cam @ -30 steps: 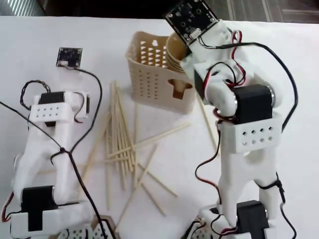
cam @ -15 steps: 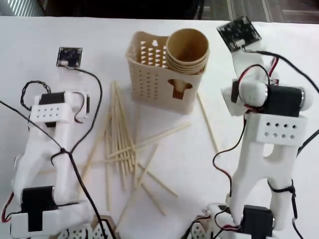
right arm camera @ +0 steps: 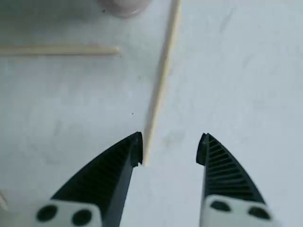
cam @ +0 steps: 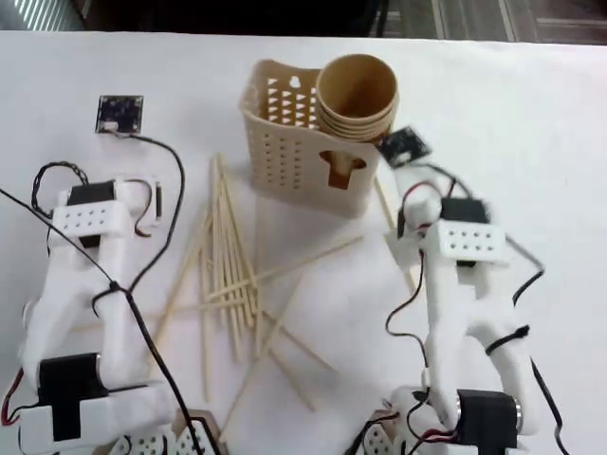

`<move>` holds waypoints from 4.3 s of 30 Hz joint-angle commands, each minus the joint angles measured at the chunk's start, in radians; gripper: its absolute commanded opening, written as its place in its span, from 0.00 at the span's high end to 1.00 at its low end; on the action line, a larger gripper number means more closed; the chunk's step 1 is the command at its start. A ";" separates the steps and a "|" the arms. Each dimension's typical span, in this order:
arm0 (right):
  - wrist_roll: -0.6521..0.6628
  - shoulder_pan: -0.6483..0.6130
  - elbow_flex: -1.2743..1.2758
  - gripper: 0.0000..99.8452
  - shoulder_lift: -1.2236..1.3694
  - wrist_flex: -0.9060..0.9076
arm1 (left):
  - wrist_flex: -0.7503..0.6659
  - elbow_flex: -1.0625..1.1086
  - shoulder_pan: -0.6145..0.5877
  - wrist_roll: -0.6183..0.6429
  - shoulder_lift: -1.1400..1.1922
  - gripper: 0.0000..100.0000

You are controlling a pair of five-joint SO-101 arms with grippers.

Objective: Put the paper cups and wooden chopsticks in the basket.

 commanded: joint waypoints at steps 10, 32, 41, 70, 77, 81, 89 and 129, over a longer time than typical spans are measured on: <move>-0.058 -0.010 0.192 0.81 0.005 -0.329 | -0.017 -0.002 -0.007 0.002 -0.038 0.97; -0.031 0.035 -0.307 0.98 0.568 -0.044 | -0.028 -0.003 -0.007 0.000 -0.033 0.97; 0.086 0.053 -0.307 0.98 0.512 0.070 | -0.054 0.002 -0.007 0.000 -0.031 0.97; 0.269 0.369 -0.018 0.98 -0.071 0.288 | -0.052 0.002 -0.007 0.000 -0.031 0.97; 0.308 0.374 0.025 0.88 -0.073 0.278 | -0.051 0.002 -0.007 0.000 -0.031 0.97; 0.295 0.302 0.038 0.87 -0.070 0.203 | -0.051 0.002 -0.007 0.000 -0.031 0.97; 0.215 0.154 0.101 0.87 -0.068 -0.001 | -0.051 0.003 -0.008 0.000 -0.031 0.97; 0.212 0.312 -0.230 0.98 0.002 0.203 | -0.052 0.003 -0.024 0.000 -0.030 0.97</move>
